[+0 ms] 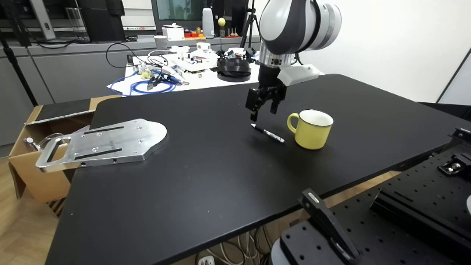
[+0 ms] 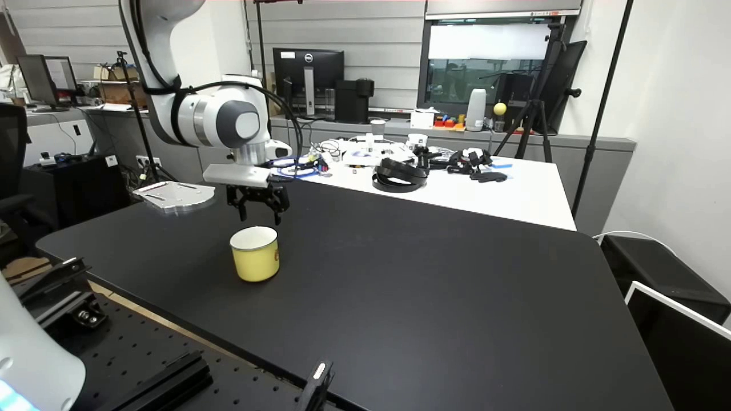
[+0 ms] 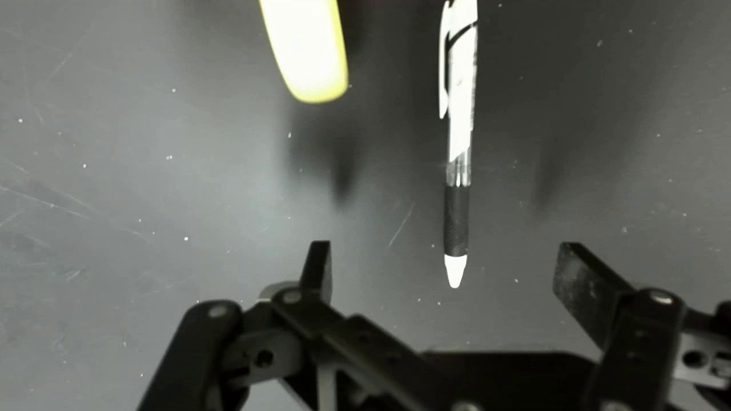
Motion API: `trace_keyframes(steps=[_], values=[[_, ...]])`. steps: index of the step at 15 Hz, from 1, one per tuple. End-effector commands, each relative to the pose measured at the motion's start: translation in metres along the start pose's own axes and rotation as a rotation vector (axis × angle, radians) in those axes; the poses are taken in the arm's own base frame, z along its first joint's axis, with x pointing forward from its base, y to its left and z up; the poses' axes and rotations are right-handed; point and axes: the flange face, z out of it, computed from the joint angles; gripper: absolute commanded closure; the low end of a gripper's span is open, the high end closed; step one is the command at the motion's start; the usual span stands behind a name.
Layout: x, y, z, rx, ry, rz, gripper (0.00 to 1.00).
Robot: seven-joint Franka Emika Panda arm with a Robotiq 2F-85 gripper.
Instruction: Put the pen inside the yellow mug
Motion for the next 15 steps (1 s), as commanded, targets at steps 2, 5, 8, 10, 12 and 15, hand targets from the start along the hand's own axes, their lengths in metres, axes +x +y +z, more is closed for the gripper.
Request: trace_keyframes(steps=[2, 5, 8, 10, 12, 15], values=[[-0.004, -0.001, 0.010, -0.032, 0.010, 0.020, 0.00], [-0.009, 0.005, 0.017, -0.044, 0.009, 0.014, 0.00], [-0.012, 0.008, 0.022, -0.055, 0.003, 0.014, 0.00], [-0.013, 0.010, 0.025, -0.065, 0.001, 0.011, 0.00], [-0.011, 0.009, 0.028, -0.078, -0.004, 0.007, 0.25], [-0.012, 0.005, 0.030, -0.091, -0.015, -0.002, 0.40]])
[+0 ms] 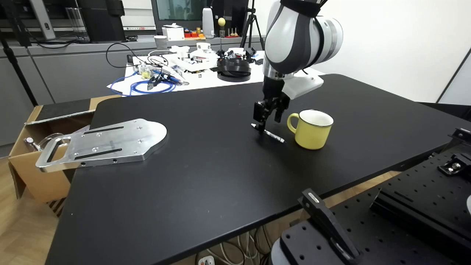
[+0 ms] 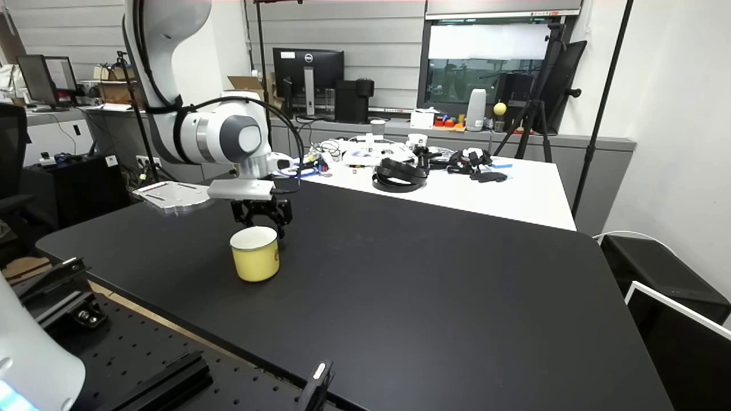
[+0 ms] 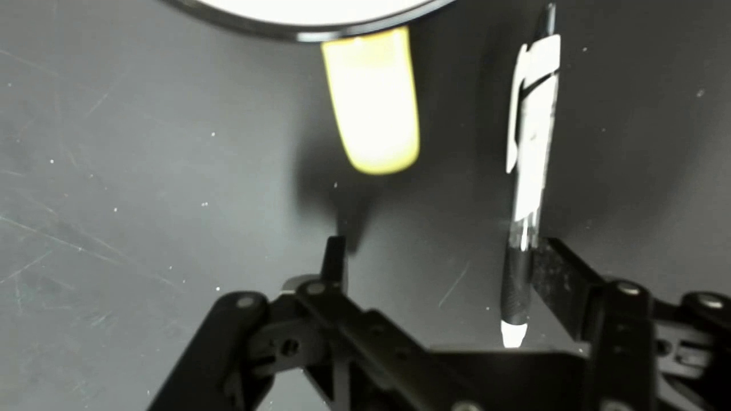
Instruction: Put the pen inside the yellow mug
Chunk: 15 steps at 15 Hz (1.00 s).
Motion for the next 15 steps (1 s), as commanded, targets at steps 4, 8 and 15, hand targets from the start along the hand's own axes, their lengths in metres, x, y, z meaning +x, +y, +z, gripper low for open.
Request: trace_keyframes(steps=[4, 8, 15], values=[[0.002, -0.006, 0.002, -0.041, -0.002, 0.013, 0.67], [0.005, -0.004, 0.002, -0.051, -0.004, 0.028, 0.95], [0.017, 0.007, -0.012, -0.053, -0.015, 0.054, 0.97]])
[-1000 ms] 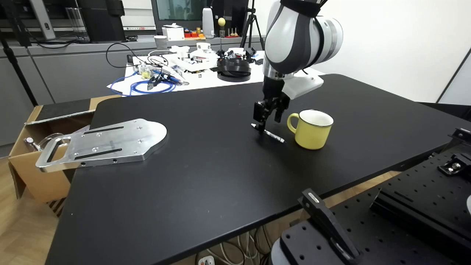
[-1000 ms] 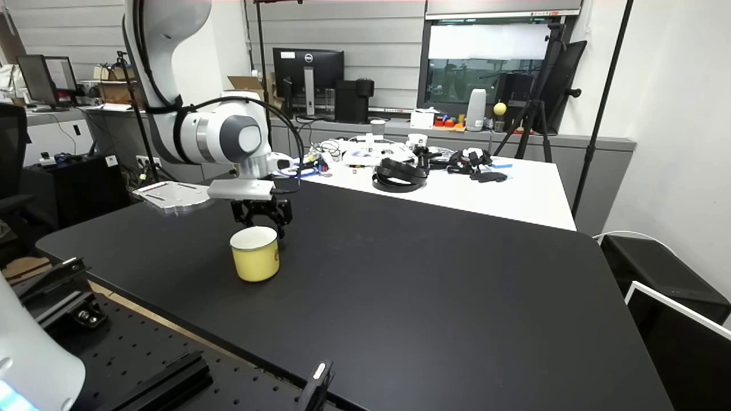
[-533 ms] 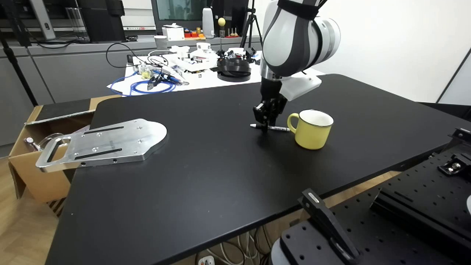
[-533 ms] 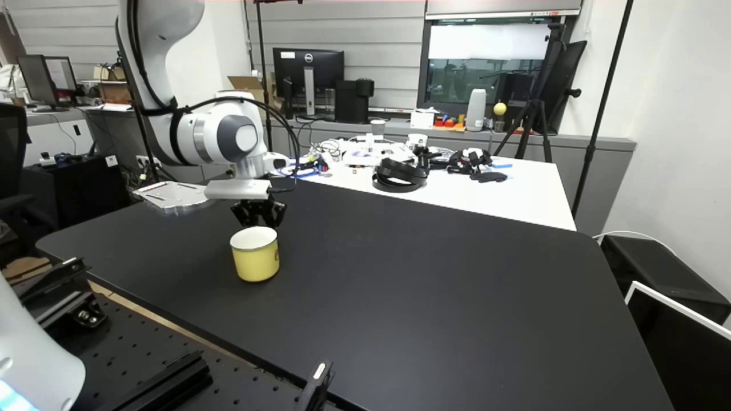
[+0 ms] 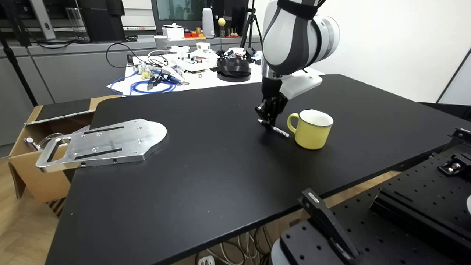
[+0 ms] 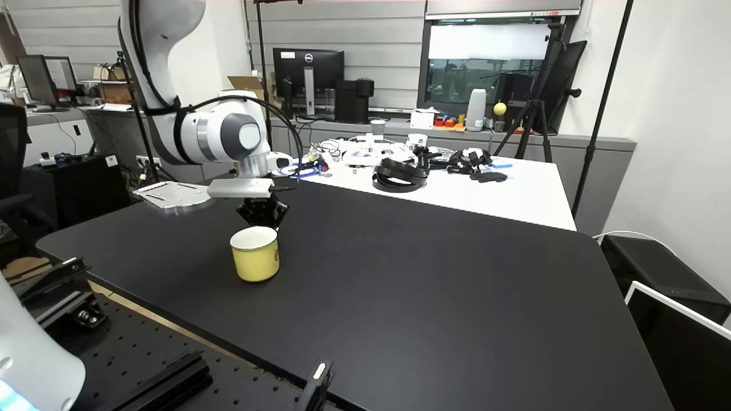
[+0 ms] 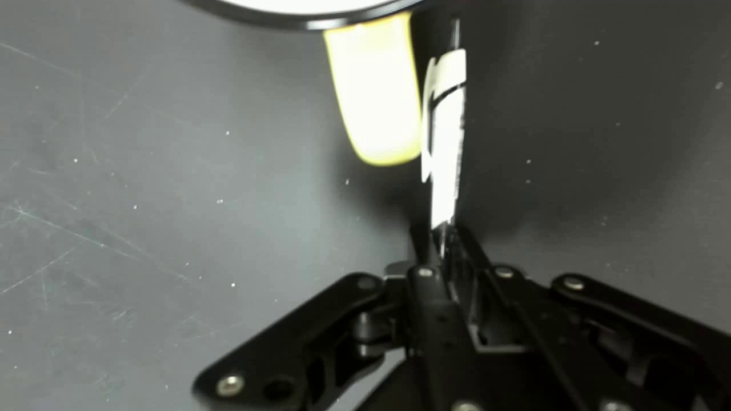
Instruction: Put the pen inside the yellow mug
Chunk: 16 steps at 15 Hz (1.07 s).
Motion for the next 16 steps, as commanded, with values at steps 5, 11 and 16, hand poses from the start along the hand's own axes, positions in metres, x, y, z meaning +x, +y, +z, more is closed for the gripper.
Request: trace_keyframes(steps=[5, 11, 16], values=[[0.048, 0.033, -0.052, -0.002, 0.034, 0.087, 0.97], [0.076, 0.071, -0.103, -0.003, -0.033, 0.144, 0.97], [0.081, 0.098, -0.123, 0.020, -0.213, 0.171, 0.97]])
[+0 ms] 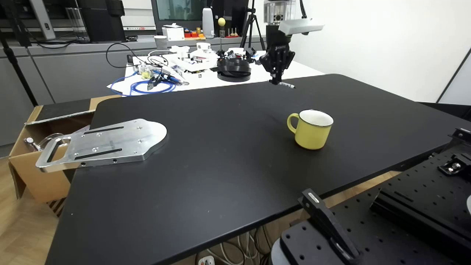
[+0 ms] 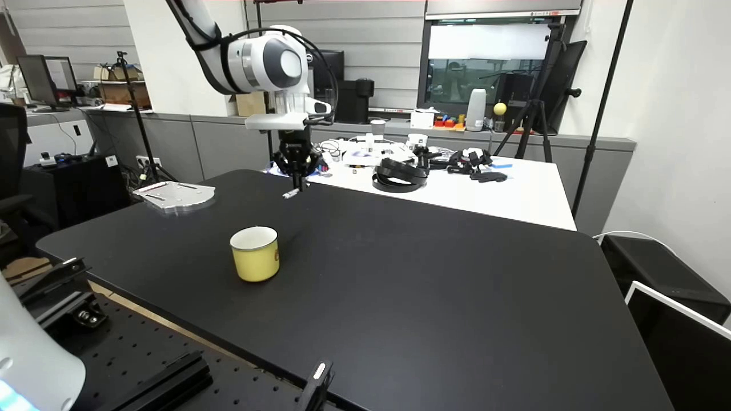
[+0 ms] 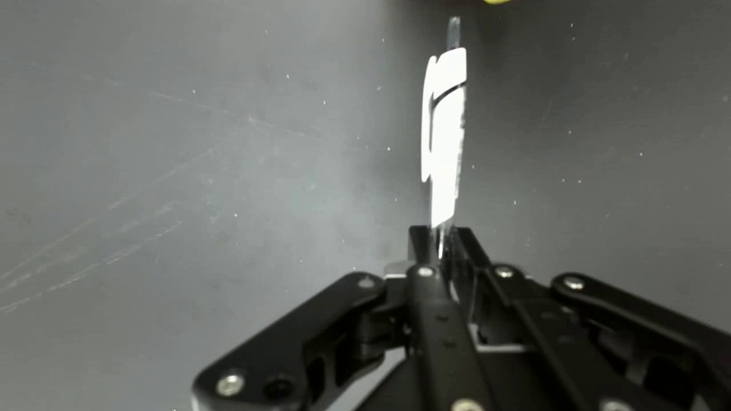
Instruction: Put the pen inside the yellow mug
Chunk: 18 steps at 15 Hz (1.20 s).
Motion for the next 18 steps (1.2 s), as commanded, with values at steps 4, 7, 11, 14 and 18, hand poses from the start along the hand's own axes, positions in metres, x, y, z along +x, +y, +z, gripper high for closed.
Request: trace_keyframes(steps=[4, 7, 11, 14, 18], values=[[0.004, 0.028, -0.018, -0.003, -0.247, 0.036, 0.97], [0.000, 0.037, -0.018, -0.019, -0.400, 0.024, 0.97], [-0.009, 0.039, -0.013, -0.029, -0.616, -0.010, 0.97], [-0.015, 0.036, -0.003, -0.014, -0.769, -0.055, 0.97], [-0.023, 0.029, 0.015, -0.021, -0.913, -0.100, 0.97]])
